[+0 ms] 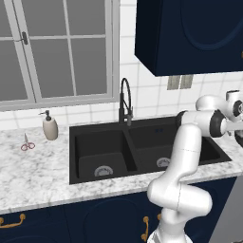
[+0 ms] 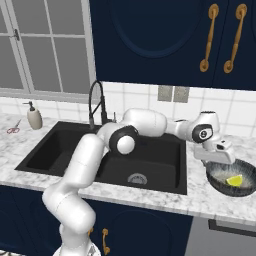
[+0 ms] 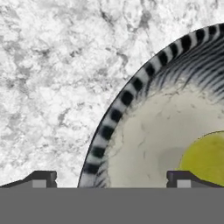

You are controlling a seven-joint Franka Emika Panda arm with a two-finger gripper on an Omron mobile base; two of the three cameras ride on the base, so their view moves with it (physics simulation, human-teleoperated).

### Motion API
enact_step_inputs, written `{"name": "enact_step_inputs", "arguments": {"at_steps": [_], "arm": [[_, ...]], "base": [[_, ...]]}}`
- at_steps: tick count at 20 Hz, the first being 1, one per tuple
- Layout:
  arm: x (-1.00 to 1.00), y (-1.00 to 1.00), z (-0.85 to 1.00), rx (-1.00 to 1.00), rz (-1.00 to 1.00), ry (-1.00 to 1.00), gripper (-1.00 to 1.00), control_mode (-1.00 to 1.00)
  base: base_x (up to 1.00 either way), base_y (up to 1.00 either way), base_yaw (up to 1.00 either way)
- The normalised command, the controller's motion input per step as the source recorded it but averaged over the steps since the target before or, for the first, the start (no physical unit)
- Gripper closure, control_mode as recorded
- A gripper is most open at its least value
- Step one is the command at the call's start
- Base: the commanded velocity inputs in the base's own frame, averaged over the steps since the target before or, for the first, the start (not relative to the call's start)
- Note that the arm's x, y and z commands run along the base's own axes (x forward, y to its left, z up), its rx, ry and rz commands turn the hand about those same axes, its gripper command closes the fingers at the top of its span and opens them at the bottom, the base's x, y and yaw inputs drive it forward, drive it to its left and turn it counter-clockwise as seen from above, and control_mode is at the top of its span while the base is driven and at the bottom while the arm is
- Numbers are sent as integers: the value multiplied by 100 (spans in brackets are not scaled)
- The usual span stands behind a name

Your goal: Pick the lemon wedge from the sink and place it in the bowl. Then pick the bowl and place it in the microwave. Then close the microwave door and press the start button.

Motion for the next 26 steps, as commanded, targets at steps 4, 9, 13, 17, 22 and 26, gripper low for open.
{"name": "enact_step_inputs", "arguments": {"at_steps": [4,9,13,17,22,26], "arm": [[-2,0,-5,0,0,0,100,-100],[-17,-4,0,0,0,0,100,-100],[-32,0,2,0,0,0,100,-100],[-69,25,35,0,0,-2,100,-100],[-83,53,11,-5,0,-12,100,-100],[-86,62,1,-5,0,-10,100,-100]], "base": [[0,0,0],[0,0,0],[0,0,0],[0,0,0],[0,0,0],[0,0,0]]}}
